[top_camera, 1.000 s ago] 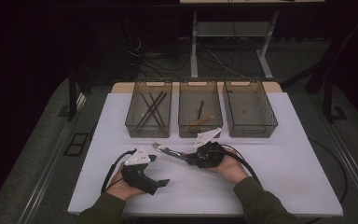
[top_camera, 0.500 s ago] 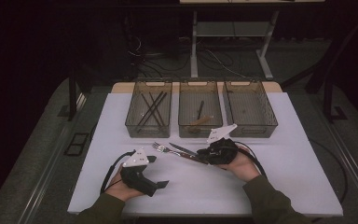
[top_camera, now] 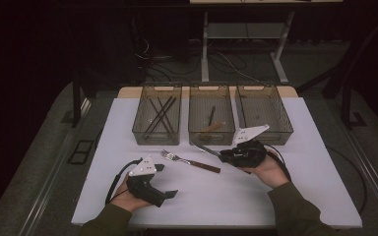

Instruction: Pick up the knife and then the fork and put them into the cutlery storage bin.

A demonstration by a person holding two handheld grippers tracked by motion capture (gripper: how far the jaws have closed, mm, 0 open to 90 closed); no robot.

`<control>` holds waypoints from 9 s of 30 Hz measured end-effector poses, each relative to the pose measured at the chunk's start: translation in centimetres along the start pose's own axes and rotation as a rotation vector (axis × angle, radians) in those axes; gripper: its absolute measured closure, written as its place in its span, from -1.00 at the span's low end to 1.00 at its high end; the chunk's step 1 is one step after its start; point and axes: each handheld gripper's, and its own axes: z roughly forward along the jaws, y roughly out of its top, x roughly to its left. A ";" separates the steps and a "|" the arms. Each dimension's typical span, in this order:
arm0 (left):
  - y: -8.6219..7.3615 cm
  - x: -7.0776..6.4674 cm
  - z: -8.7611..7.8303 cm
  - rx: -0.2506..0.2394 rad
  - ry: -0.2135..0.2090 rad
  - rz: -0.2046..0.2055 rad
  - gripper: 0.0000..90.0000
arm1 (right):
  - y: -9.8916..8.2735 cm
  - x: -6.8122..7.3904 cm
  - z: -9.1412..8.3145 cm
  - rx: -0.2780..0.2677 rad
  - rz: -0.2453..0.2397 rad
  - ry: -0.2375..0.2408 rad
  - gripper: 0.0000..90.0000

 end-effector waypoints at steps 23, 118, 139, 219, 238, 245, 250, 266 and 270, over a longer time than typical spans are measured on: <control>0.0 -0.1 0.2 0.002 -0.004 -0.002 -1.00 | -1.1 -3.8 -4.8 -0.063 0.084 -0.138 0.71; 0.1 -0.3 0.2 -0.010 -0.013 0.010 -1.00 | -1.9 -6.3 -6.3 -0.131 0.212 -0.147 -0.29; 0.1 -0.3 0.3 -0.009 -0.012 0.010 -1.00 | -2.2 -2.2 -1.9 -0.100 0.135 -0.048 -0.30; 0.1 -0.4 0.4 0.000 -0.020 0.022 -1.00 | 3.3 1.3 11.2 0.142 -0.063 0.080 0.73; 0.1 -0.3 0.4 -0.007 -0.016 0.036 -1.00 | 4.2 0.6 5.9 0.097 -0.077 0.060 0.73; 0.1 -0.1 0.4 -0.006 -0.013 0.038 -1.00 | 4.0 -0.3 3.7 0.068 -0.042 0.047 0.73; 0.1 0.1 0.5 -0.023 -0.010 0.030 -1.00 | 3.8 -1.1 2.0 0.039 -0.024 0.029 0.73; 0.1 0.3 0.6 -0.006 -0.006 0.041 -1.00 | 3.2 -3.6 -2.0 -0.013 0.033 -0.051 0.73; 0.1 0.2 0.6 -0.006 -0.006 0.043 -1.00 | 3.2 -4.3 -2.8 -0.018 0.043 -0.075 0.73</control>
